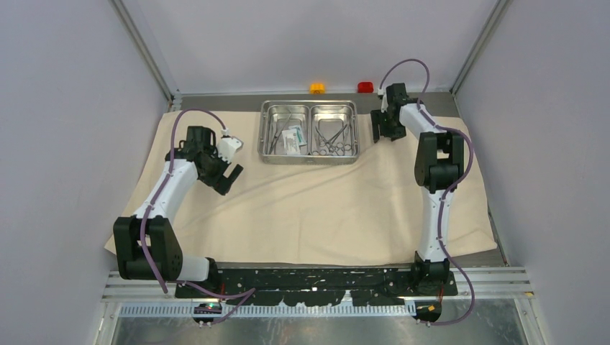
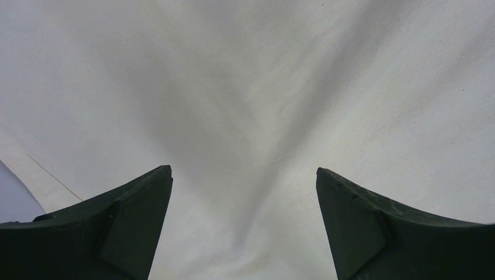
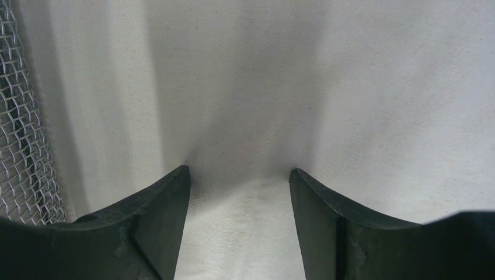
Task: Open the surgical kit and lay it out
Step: Smooth out the surgical kit at the center of the board.
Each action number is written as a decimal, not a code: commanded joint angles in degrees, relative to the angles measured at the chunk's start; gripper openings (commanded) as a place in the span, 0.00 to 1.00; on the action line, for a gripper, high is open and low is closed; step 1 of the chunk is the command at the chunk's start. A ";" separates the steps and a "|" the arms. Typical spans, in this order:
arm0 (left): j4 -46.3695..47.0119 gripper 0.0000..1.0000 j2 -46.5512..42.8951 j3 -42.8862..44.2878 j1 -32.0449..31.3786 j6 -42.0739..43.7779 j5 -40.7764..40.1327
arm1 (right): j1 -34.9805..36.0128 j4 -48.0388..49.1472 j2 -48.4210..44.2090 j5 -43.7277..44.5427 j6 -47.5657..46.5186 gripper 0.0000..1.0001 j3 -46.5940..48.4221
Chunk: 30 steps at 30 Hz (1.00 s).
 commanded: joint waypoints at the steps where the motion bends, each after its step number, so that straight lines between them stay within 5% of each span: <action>1: 0.95 0.96 -0.71 2.41 -0.27 0.33 0.33 | 0.17 -1.06 1.88 2.35 -0.11 0.62 -0.41; 14: 0.64 0.96 -1.04 2.54 -0.24 0.77 -0.53 | -0.07 -3.11 3.96 1.26 -0.11 0.02 0.88; 30: 0.68 0.96 -1.22 2.98 -0.27 0.51 -0.50 | -0.46 -3.16 8.29 11.30 -8.64 0.00 9.19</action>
